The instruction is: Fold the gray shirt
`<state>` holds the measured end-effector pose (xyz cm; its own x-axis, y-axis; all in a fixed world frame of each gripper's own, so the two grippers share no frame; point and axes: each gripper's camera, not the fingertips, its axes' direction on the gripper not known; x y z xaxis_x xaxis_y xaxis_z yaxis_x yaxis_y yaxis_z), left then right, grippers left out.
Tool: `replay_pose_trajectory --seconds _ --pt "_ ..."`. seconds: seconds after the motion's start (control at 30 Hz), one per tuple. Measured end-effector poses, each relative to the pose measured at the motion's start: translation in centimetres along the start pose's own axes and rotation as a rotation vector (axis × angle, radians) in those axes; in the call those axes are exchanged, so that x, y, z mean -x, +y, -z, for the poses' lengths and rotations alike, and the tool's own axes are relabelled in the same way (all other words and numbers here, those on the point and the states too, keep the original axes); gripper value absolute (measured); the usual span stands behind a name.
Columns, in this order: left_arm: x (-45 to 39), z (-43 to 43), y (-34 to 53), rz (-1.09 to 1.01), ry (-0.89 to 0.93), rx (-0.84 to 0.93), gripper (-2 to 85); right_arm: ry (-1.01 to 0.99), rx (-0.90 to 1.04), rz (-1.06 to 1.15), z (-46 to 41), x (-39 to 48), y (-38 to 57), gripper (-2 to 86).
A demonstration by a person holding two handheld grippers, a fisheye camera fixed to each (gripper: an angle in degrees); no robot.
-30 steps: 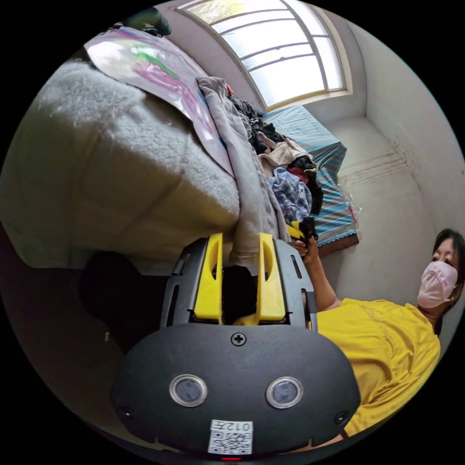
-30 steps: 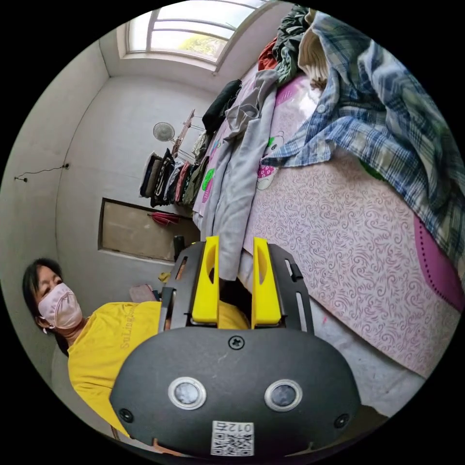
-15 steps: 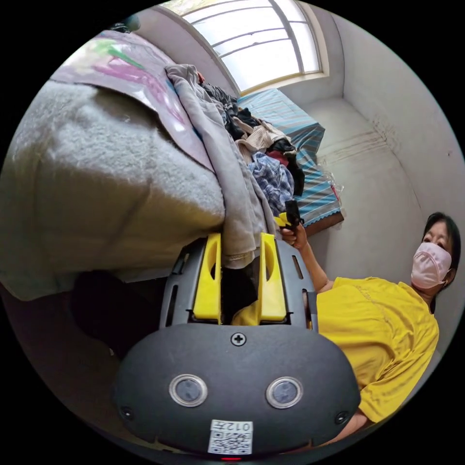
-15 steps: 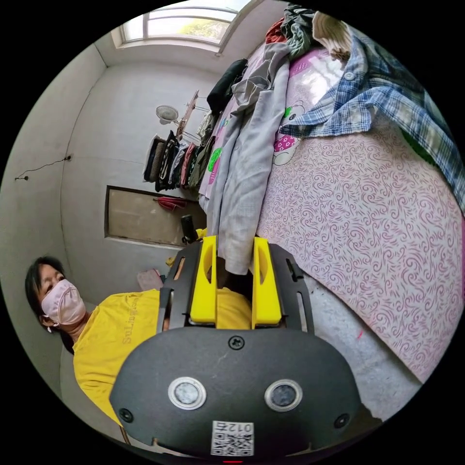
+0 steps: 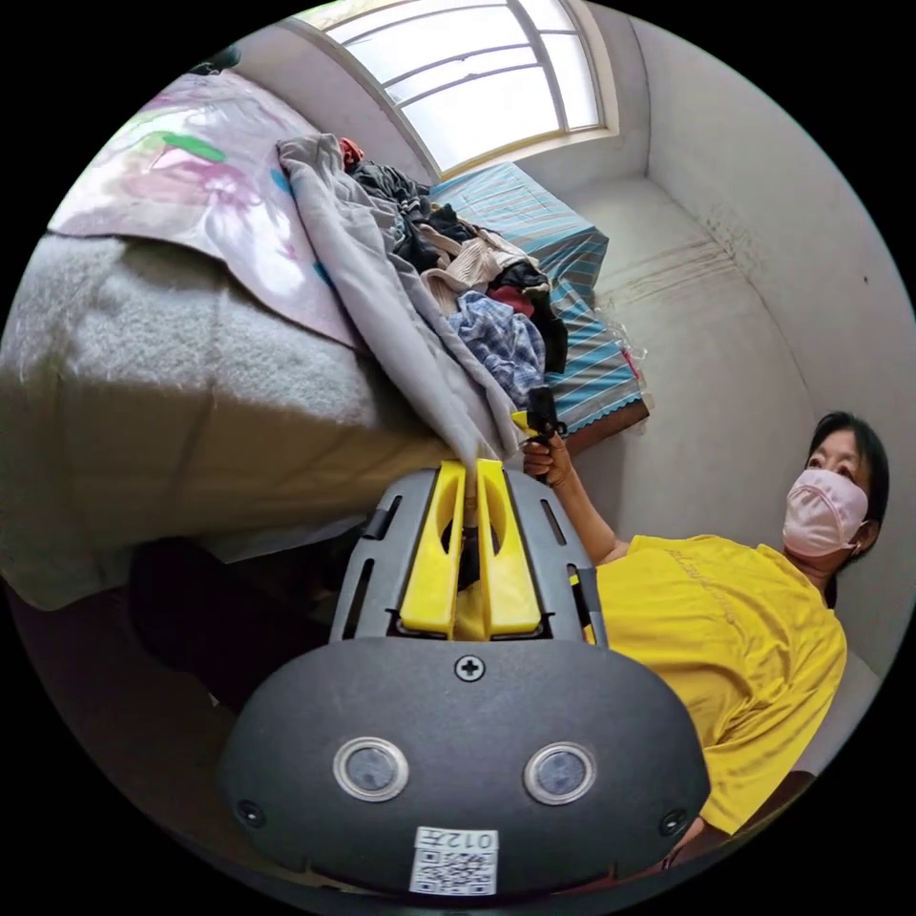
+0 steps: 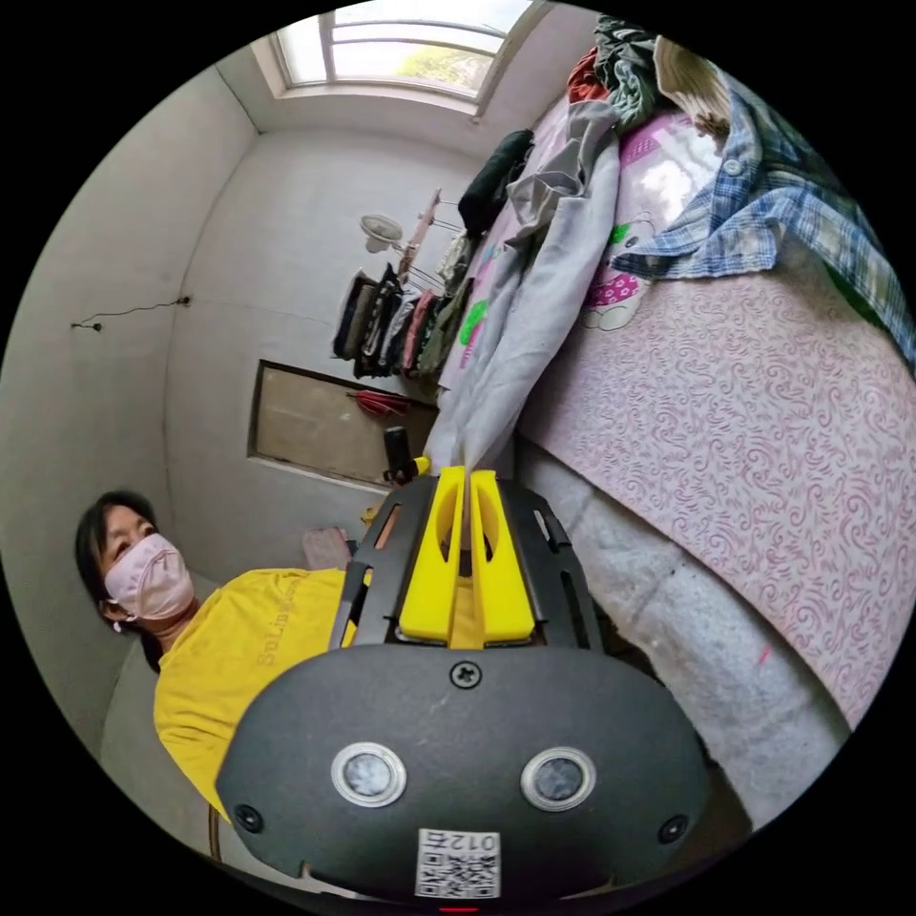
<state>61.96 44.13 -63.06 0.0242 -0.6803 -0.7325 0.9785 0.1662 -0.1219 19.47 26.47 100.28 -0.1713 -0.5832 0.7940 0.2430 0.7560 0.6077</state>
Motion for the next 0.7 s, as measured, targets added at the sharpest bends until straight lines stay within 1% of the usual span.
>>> replay_pose_trajectory --seconds 0.13,0.3,0.37,0.5,0.7 --pt "-2.3 0.4 -0.1 -0.028 0.007 0.025 1.3 0.003 0.023 0.042 0.1 1.2 1.8 0.8" --pt "-5.3 0.8 0.2 -0.055 0.041 0.053 1.3 -0.061 0.029 0.104 0.7 3.3 4.5 0.8" --pt "-6.5 1.3 0.3 -0.061 0.066 0.038 1.3 -0.117 0.01 0.138 1.6 4.4 5.7 0.8" --pt "-8.4 3.1 -1.1 -0.074 0.113 -0.051 1.6 -0.18 -0.043 0.174 3.1 5.7 6.3 0.8" --pt "-8.8 5.4 -8.2 -0.108 0.157 -0.147 1.7 -0.235 -0.143 0.192 5.2 6.7 2.1 0.8"
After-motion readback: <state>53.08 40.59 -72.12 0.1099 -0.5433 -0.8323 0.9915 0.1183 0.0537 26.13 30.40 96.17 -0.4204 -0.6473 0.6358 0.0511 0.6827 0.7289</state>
